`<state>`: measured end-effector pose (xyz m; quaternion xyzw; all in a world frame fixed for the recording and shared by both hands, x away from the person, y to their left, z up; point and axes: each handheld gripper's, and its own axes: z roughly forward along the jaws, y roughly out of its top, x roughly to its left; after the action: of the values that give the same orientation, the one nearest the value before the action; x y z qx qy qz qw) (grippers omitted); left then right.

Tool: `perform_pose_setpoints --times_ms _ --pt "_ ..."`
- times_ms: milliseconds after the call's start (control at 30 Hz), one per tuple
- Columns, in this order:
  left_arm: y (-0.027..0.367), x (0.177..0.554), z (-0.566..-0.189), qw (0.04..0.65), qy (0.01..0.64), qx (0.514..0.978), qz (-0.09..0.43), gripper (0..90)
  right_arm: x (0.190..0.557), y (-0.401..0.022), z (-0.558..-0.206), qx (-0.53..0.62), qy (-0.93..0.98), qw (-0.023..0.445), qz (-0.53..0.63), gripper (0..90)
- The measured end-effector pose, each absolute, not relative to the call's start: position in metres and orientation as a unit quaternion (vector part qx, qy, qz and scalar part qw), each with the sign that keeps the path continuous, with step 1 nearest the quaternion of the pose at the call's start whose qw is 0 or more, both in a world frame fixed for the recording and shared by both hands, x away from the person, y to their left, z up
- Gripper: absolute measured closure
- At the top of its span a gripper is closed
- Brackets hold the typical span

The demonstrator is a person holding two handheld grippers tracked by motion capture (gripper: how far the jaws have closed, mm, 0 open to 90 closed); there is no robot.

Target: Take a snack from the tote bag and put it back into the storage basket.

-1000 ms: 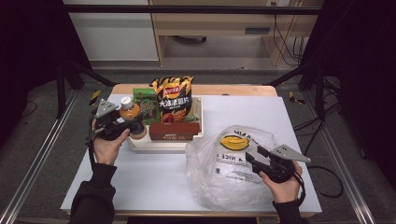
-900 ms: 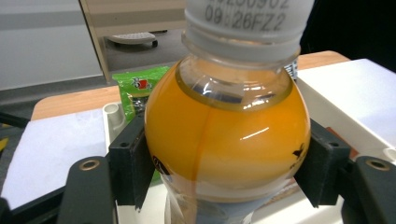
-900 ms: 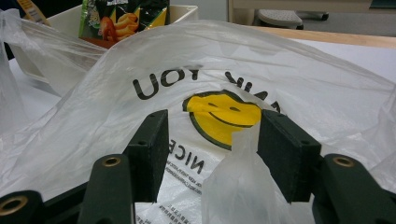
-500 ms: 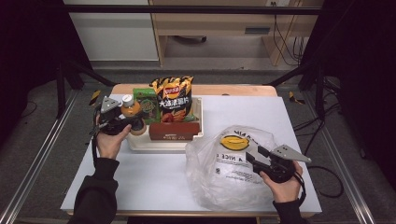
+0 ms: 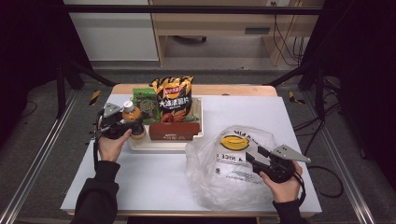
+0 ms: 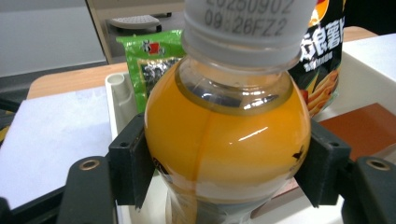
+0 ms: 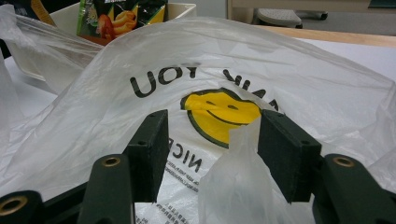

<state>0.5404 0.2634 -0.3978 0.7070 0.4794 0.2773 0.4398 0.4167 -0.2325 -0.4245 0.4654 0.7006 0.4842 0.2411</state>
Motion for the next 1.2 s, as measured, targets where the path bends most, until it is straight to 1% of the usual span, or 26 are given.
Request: perform_pose_setpoints --times_ms 600,967,1067,1200 --pt "0.266 0.542 -0.416 0.419 0.488 0.721 0.259 29.9 0.417 -0.232 -0.424 0.465 0.702 0.243 0.482 41.1" --pt "0.264 0.541 -0.417 0.414 0.485 0.722 0.269 29.0 0.416 -0.233 -0.422 0.465 0.701 0.243 0.484 37.1" --pt "0.264 0.536 -0.414 0.423 0.482 0.717 0.273 25.0 0.415 -0.234 -0.421 0.464 0.700 0.247 0.483 34.2" --pt "0.269 0.528 -0.412 0.431 0.481 0.712 0.276 22.6 0.414 -0.235 -0.419 0.466 0.699 0.253 0.480 31.7"
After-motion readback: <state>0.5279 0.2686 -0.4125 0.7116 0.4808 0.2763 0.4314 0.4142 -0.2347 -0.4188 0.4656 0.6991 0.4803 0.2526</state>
